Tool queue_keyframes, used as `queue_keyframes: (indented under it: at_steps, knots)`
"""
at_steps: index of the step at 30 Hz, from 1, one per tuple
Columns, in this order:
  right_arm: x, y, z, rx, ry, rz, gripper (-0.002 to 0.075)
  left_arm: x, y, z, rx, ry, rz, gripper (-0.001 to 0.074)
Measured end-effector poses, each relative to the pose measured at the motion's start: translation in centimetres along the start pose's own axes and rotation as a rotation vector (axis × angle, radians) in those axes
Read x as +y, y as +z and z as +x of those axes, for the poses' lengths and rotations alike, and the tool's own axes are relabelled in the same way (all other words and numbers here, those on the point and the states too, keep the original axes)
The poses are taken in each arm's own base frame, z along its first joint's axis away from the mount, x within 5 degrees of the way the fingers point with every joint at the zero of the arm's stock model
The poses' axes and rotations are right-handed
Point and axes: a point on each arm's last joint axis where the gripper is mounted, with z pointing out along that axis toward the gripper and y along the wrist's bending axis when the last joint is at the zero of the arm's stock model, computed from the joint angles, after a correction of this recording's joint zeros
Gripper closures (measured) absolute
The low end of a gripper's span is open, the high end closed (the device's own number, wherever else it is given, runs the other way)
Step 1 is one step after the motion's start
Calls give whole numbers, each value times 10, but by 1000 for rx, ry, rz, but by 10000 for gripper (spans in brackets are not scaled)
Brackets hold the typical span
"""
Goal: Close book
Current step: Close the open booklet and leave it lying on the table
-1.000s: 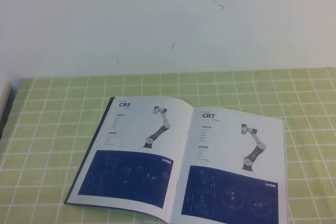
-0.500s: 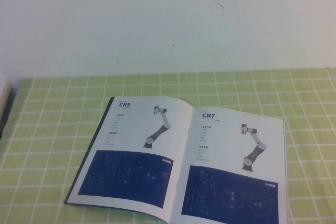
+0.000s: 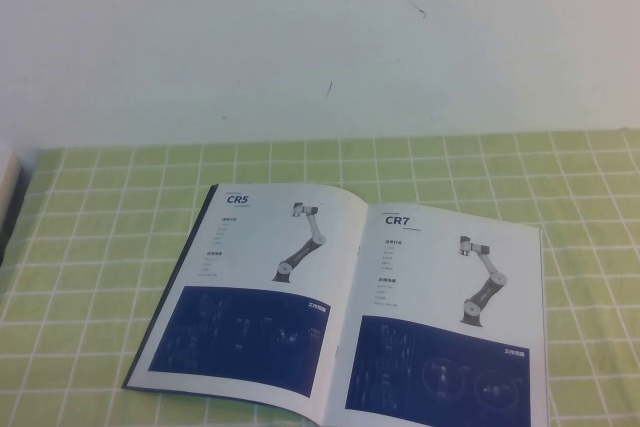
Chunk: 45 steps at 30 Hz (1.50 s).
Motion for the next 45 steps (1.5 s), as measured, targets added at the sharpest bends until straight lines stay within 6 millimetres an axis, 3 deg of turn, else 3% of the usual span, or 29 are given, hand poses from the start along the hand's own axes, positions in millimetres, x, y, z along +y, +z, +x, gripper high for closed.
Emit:
queue_keyframes:
  at_steps: [20,25,29,34,41,45]
  knots:
    - [0,0,0,0,0,0,729,1,0,0,-7,41,-15,739]
    - [-1,0,0,1,-63,13,729,2,1,-6,-91,104,-27,739]
    - [-4,0,-2,-27,-173,44,729,-1,-2,-23,-282,125,-6,739]
    - [-3,-3,-26,-319,-149,64,729,-5,-11,-42,-518,131,27,739]
    - [-2,-28,-65,-825,12,23,729,-8,-20,-55,-693,133,52,739]
    - [-3,-32,-68,-880,15,27,729,-8,-20,-56,-703,116,54,739]
